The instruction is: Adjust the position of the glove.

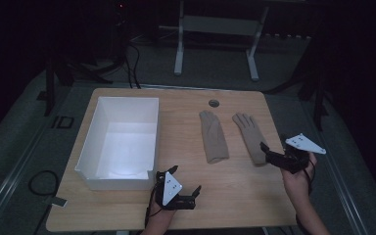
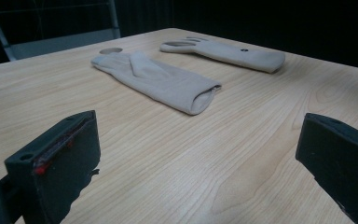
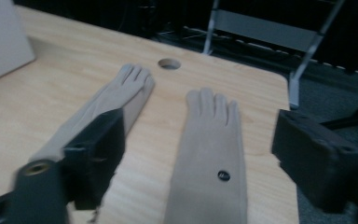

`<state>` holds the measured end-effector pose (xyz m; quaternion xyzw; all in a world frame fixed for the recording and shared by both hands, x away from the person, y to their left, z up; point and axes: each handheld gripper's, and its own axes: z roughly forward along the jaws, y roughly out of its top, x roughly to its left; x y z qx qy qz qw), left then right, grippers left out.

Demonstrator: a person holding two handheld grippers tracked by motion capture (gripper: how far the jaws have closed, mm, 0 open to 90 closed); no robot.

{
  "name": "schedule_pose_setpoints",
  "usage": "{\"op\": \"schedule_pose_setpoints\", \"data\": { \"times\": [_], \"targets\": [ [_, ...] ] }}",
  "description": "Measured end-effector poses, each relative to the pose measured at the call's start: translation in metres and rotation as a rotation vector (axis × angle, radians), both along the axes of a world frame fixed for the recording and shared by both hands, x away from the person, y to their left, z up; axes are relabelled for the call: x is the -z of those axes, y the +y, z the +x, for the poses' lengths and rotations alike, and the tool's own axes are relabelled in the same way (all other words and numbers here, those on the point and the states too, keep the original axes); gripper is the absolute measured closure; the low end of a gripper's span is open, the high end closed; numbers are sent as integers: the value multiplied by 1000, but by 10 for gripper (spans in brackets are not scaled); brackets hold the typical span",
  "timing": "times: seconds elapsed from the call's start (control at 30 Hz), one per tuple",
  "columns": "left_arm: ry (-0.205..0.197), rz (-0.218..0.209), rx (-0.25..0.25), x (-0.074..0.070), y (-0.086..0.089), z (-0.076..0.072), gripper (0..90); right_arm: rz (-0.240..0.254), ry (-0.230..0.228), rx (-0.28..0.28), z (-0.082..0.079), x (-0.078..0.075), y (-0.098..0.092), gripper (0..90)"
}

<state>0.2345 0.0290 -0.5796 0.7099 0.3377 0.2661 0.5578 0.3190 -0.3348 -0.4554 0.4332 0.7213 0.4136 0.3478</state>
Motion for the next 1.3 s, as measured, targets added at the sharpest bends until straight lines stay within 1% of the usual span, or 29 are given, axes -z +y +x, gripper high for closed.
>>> {"op": "schedule_pose_setpoints", "data": {
  "times": [0.03, 0.07, 0.17, 0.2, 0.27, 0.33, 0.37, 0.4, 0.43, 0.47, 0.5, 0.53, 0.57, 0.6, 0.63, 0.67, 0.7, 0.73, 0.83, 0.9, 0.93, 0.97, 1.03, 1.07, 1.1, 1.17, 1.27, 1.3],
  "targets": [
    [0, -1, 0, 0, 0, 0, 3, 10, 5, -3, 2, -2, 1, 181],
    [0, 2, 1, 0, 0, 0, 3, 31, 20, 2, 7, -7, 4, 130],
    [-2, 5, 1, 0, 0, 0, 3, 41, 33, 2, 11, -10, 7, 115],
    [-2, 7, 2, 0, 0, 0, 3, 52, 37, -3, 14, -13, 10, 106],
    [-2, 5, 3, 0, 0, 0, 3, 55, 33, 0, 15, -15, 12, 106],
    [-2, 4, 3, 0, 0, 0, 3, 37, 37, 6, 18, -16, 18, 107],
    [-1, 3, 3, 0, 0, 0, 3, 44, 43, 0, 20, -16, 20, 106],
    [-1, 4, 3, 0, 0, 0, 3, 35, 46, 8, 22, -16, 24, 106],
    [-1, 4, 3, 0, 0, 0, 3, 35, 46, 8, 22, -16, 24, 106],
    [-1, 4, 3, 0, 0, 0, 3, 35, 53, -11, 24, -16, 28, 106],
    [0, 3, 4, 0, 0, 0, 3, 35, 53, -11, 24, -16, 28, 106],
    [0, 0, 6, 0, 0, 0, 3, 34, 55, -18, 27, -16, 33, 106],
    [0, 0, 6, 0, 0, 0, 3, 34, 55, -18, 27, -16, 33, 106],
    [3, -2, 7, 0, 0, 0, 3, 34, 63, -23, 30, -16, 38, 106],
    [4, -2, 7, 0, 0, 0, 3, 34, 63, -23, 30, -16, 38, 106],
    [2, -1, 8, 0, 0, 0, 3, 45, 57, -40, 32, -17, 44, 131],
    [2, -1, 8, 0, 0, 0, 3, 45, 57, -40, 32, -17, 44, 131],
    [0, 3, 9, 0, 0, 0, 3, 52, 65, -59, 35, -17, 50, 135],
    [-2, 4, 10, 0, 0, 0, 3, 52, 69, -73, 38, -18, 55, 143],
    [-1, 2, 11, 0, 0, 0, 3, 47, 65, -84, 41, -18, 62, 177],
    [0, 2, 11, 0, 0, 0, 3, 46, 69, -90, 45, -18, 68, 179],
    [0, 2, 12, 0, 0, 0, 3, 46, 69, -90, 45, -18, 68, 179],
    [0, 2, 12, 0, 0, 0, 3, 39, 72, -96, 50, -18, 75, 182],
    [-1, 2, 13, 0, 0, 0, 3, 38, 78, -101, 55, -17, 82, 197],
    [-2, 4, 14, 0, 0, 0, 3, 38, 78, -101, 55, -17, 82, 197],
    [-3, 5, 15, 0, 0, 0, 3, 27, 86, -101, 61, -16, 90, 204],
    [-1, 5, 16, 0, 0, 0, 3, 23, 98, -104, 69, -13, 98, 216],
    [-1, 5, 16, 0, 0, 0, 3, 23, 98, -104, 69, -13, 98, 216]
  ]
}}
